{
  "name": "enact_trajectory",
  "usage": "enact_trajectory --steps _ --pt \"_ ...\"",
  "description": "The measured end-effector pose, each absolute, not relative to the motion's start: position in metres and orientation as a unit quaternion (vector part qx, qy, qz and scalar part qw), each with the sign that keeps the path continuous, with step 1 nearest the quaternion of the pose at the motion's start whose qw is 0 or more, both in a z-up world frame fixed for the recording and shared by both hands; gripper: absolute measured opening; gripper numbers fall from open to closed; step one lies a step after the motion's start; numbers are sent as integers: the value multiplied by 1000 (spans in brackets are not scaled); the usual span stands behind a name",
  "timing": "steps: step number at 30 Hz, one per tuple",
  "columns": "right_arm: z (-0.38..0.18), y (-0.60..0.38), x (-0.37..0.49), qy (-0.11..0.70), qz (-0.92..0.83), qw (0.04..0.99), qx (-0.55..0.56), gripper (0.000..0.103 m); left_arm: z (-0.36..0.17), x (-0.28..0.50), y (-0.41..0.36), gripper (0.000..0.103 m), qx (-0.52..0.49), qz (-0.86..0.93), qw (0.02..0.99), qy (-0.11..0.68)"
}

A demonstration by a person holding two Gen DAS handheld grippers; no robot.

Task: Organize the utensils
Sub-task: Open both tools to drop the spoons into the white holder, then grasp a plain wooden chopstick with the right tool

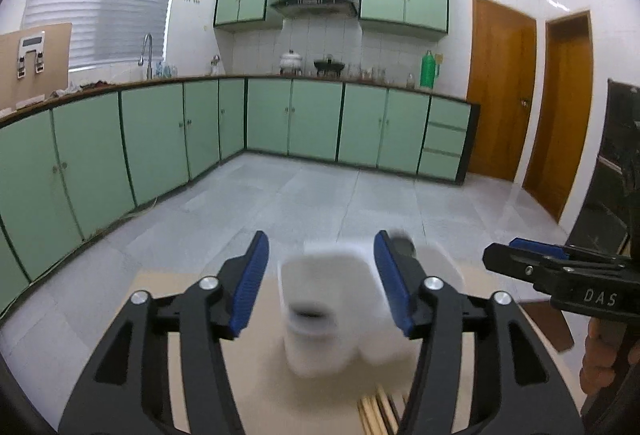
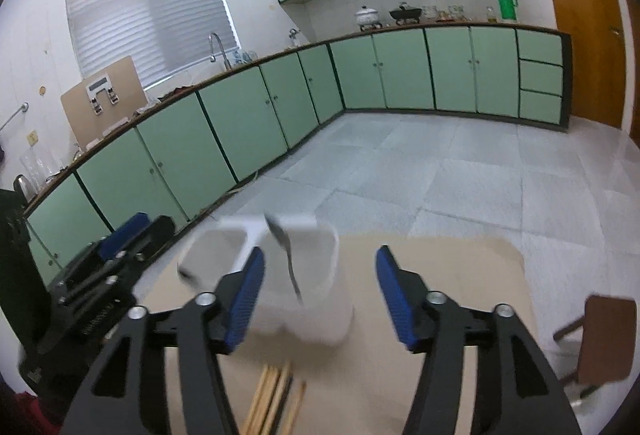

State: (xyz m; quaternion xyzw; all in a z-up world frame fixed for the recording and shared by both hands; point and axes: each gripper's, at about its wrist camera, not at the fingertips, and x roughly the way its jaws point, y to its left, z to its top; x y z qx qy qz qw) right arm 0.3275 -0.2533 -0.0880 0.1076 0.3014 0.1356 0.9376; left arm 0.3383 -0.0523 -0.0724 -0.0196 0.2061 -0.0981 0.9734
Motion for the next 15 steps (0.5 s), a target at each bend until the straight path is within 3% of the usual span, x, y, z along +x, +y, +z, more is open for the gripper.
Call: enact_trajectory --steps 2,4,15 --pt "-101 -258 305 312 130 934 115 73 -84 315 -48 65 -28 -103 968 229" --pt "-114 -263 282 324 121 931 119 76 -99 293 -44 67 -37 -109 957 265" --pt "-190 -246 154 417 99 899 91 78 -186 181 -28 69 -5 -89 910 405"
